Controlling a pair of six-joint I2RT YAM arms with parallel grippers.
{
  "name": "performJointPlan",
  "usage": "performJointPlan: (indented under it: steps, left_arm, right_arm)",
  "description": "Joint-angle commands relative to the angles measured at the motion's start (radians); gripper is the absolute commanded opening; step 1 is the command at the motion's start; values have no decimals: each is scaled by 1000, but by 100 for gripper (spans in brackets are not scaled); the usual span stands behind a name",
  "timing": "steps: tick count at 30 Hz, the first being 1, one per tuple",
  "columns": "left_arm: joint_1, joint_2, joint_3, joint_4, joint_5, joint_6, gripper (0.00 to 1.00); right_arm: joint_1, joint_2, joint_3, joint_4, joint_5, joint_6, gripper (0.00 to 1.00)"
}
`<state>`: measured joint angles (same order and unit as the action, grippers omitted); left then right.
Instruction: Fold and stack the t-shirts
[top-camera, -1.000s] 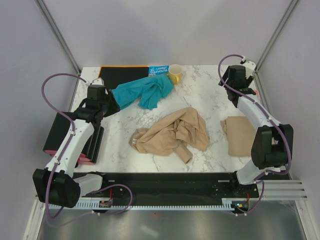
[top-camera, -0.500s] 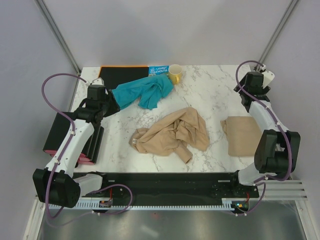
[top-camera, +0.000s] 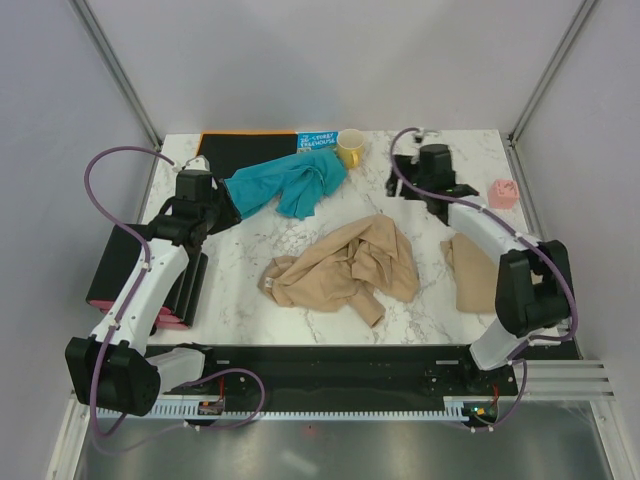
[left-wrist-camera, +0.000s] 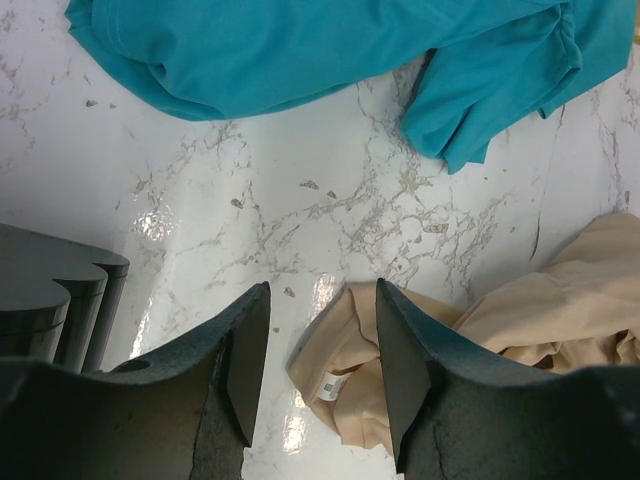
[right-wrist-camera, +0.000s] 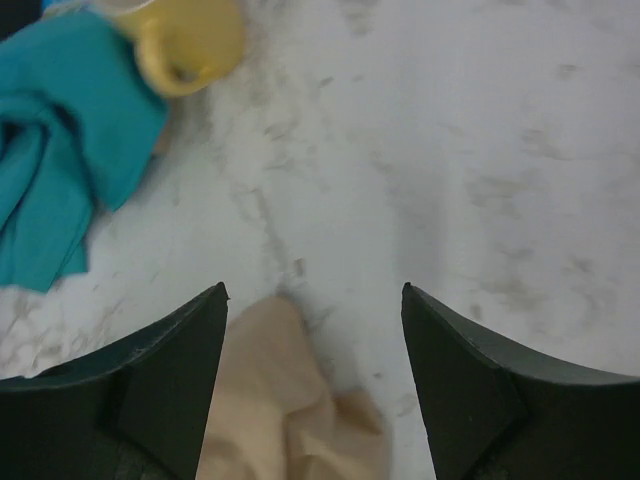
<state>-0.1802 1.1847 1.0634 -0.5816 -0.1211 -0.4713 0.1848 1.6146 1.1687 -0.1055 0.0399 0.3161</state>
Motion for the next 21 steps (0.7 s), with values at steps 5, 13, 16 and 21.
performJointPlan:
  steps: [5, 13, 16, 21]
  left_arm:
    - [-7, 3, 20, 11, -5, 28, 54]
    - [-7, 6, 20, 11, 0, 25, 54]
    - [-7, 7, 20, 9, 1, 25, 54]
    - [-7, 7, 21, 11, 1, 25, 54]
  right_arm:
    - [249, 50, 28, -68, -206, -175, 78]
    - [300, -13, 6, -40, -327, -201, 78]
    - [388, -19, 49, -95, -344, -255, 79]
    - [492, -22, 52, -103, -411, -210, 80]
